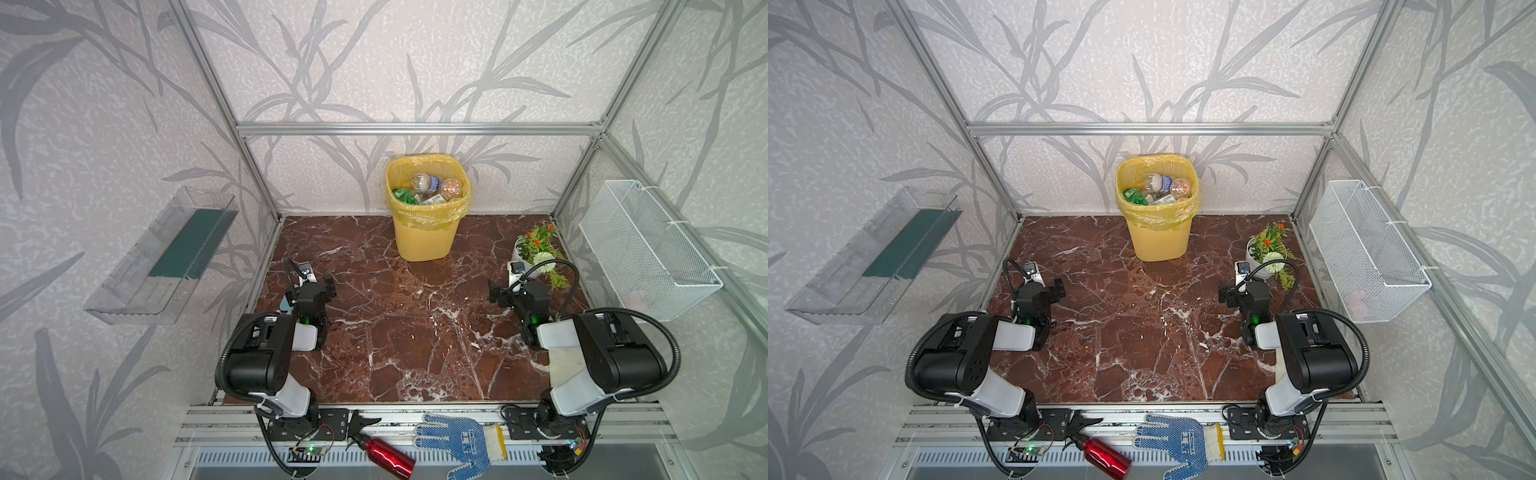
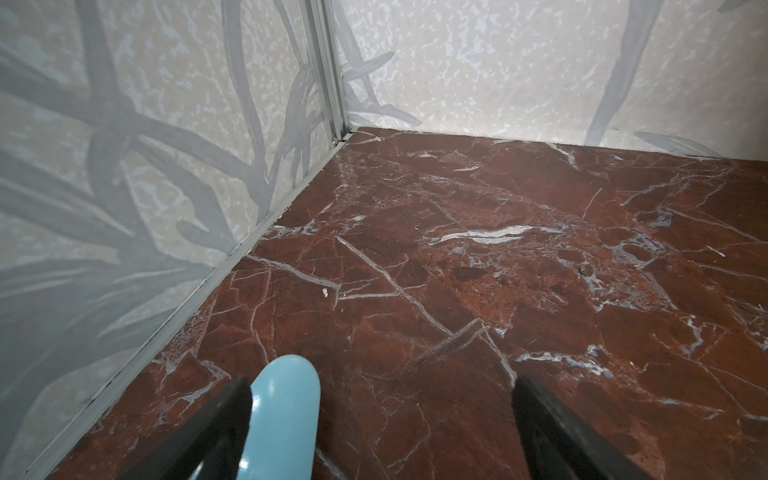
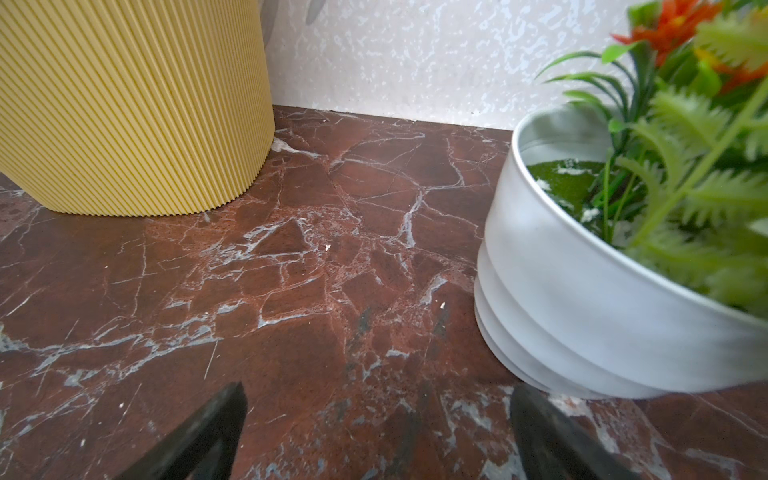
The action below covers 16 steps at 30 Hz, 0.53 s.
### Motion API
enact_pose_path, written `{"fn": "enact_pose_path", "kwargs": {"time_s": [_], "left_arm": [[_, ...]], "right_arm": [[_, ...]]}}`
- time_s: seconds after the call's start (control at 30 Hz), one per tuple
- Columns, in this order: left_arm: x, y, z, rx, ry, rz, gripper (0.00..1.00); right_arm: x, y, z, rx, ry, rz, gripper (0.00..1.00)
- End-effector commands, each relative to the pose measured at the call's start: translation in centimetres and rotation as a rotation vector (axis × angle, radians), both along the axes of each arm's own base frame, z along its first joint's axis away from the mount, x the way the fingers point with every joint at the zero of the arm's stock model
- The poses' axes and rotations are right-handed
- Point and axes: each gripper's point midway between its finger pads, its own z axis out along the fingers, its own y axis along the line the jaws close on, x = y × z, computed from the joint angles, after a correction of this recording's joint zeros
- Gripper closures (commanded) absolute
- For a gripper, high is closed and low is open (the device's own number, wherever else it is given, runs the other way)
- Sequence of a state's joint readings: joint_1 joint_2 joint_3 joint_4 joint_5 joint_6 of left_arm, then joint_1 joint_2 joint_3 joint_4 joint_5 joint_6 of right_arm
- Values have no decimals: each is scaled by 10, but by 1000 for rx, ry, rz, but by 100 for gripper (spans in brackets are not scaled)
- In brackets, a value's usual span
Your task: Throw the plastic bottles in the bin
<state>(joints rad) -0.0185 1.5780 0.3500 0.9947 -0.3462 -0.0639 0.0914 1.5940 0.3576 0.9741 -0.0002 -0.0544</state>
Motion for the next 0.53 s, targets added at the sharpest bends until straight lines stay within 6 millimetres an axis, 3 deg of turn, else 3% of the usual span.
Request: {"fn": "enact_pose_path", "kwargs": {"time_s": [0.0, 0.5], "left_arm": [[2, 1, 4, -8, -13, 8, 2], [2, 1, 4, -8, -13, 7, 2]], "right_arm": [[5, -2, 11, -8, -35, -10, 1], [5, -2, 10, -9, -33, -8, 1]]}}
